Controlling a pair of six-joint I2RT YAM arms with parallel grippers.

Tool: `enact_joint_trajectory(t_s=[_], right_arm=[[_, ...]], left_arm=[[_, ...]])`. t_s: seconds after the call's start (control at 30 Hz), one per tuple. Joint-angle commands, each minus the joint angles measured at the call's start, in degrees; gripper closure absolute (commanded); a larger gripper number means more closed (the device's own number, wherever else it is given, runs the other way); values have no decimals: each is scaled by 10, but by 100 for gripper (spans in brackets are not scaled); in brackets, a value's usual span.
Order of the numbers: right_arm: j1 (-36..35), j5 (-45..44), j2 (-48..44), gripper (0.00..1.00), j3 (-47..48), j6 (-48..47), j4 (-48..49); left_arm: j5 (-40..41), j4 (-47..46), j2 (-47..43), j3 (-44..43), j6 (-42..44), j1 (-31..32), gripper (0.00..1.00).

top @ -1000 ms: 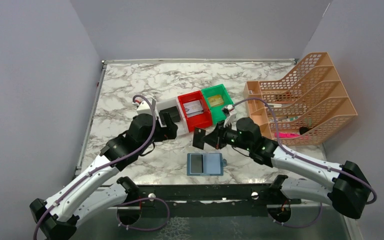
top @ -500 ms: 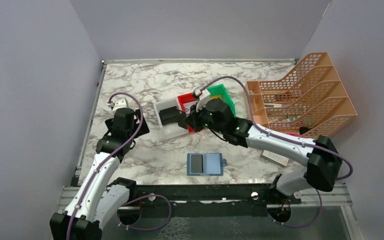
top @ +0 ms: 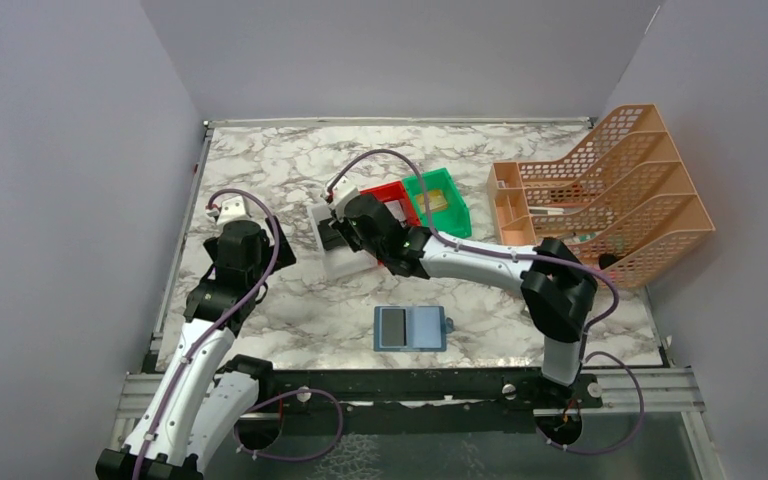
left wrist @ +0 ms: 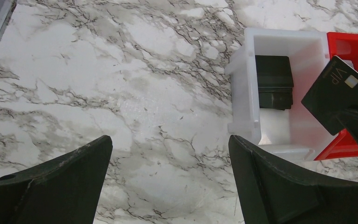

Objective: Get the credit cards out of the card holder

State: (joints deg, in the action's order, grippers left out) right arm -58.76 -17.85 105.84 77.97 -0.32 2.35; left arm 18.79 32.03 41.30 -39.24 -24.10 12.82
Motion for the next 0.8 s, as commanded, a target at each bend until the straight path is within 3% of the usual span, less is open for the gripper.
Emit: enact_joint_trajectory(t_s=[0.0,0.5,0.77], right_arm=[[0,-54,51,99,52,-77,-9],[-1,-129,177,96,91,-288,124],[-1,-48,193,85,93,-286,78]], left_arm=[[-15,-16,-8,4,11,-3,1],[-39,-23,-14,9,22,-3,1],[-47,-26,-8,10,25,-3,1]])
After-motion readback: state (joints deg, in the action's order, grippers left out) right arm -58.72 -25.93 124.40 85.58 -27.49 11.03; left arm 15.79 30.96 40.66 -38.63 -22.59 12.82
